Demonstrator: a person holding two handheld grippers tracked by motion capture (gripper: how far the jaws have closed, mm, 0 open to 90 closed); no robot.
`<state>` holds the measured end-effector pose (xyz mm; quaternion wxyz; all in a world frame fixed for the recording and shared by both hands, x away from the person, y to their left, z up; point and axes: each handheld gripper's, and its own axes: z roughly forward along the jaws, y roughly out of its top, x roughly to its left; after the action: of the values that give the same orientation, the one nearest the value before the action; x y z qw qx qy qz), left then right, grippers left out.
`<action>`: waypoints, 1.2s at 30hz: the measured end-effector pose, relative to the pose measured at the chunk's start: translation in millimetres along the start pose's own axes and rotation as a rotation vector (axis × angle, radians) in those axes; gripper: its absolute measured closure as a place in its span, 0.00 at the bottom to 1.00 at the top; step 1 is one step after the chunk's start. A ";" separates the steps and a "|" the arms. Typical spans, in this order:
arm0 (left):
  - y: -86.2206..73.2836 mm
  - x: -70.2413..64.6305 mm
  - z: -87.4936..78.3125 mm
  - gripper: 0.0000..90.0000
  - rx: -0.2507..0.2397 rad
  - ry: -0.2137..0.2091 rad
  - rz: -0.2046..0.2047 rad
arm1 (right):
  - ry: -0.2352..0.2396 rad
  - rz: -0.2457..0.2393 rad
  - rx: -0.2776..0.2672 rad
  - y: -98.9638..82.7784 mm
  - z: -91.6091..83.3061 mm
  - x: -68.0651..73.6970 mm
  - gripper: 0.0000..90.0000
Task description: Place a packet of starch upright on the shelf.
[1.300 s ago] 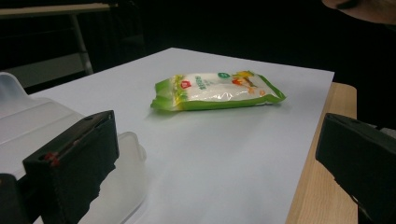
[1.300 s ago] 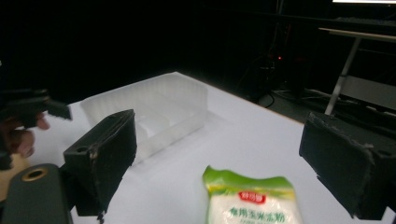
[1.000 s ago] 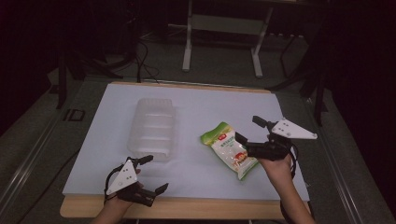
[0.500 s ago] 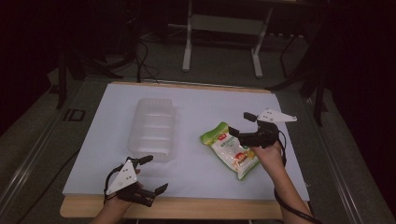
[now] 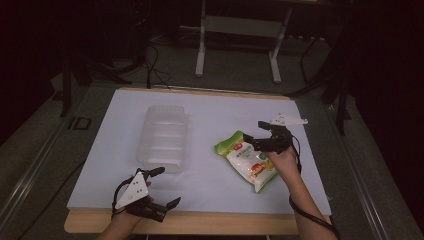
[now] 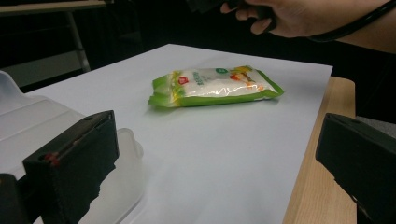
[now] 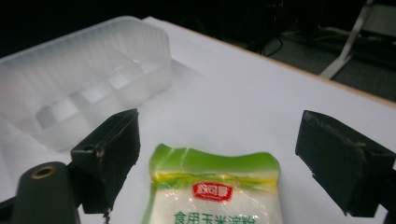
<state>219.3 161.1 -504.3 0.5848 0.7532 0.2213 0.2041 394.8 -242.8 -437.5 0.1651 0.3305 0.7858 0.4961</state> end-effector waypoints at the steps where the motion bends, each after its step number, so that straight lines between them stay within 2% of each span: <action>1: -0.2 -0.1 0.5 0.00 0.003 -0.001 0.002 | 0.014 0.018 0.019 -3.3 5.3 -5.5 0.17; 5: -0.5 -0.7 1.4 0.00 0.007 -0.004 0.004 | 0.016 0.043 0.051 -12.0 16.8 -16.3 0.18; 8: -0.6 -1.0 1.8 0.00 0.008 -0.001 0.007 | 0.031 0.048 0.065 -16.0 21.4 -20.6 0.22; 12: -0.8 -1.4 2.3 0.00 0.016 0.001 0.017 | 0.018 0.037 0.099 -23.1 29.9 -26.1 0.24; 13: -0.8 -1.6 2.6 0.00 0.016 -0.001 0.016 | 0.030 0.061 0.101 -26.5 33.8 -31.0 0.24; 17: -0.8 -2.0 2.7 0.00 0.019 -0.001 0.018 | 0.034 0.071 0.126 -32.2 41.9 -37.1 0.25; 22: -1.1 -2.2 3.1 0.00 0.021 0.005 0.020 | 0.019 0.060 0.157 -37.7 49.3 -38.0 0.25; 23: -1.2 -2.2 3.2 0.00 0.024 0.010 0.022 | 0.005 0.057 0.174 -40.6 52.3 -38.8 0.26; 30: -1.3 -2.5 3.5 0.00 0.025 0.009 0.020 | -0.001 0.069 0.205 -48.9 58.6 -43.2 0.26; 35: -1.1 -3.2 4.2 0.00 0.028 0.012 0.023 | -0.013 0.040 0.281 -54.4 69.3 -40.9 0.26; 36: -1.1 -3.2 4.2 0.00 0.028 0.012 0.023 | -0.013 0.040 0.281 -54.4 69.3 -40.9 0.26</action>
<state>219.0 156.2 -506.5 0.5705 0.7626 0.2189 0.2123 445.9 -240.0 -520.2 0.1123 0.3692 0.8396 0.3823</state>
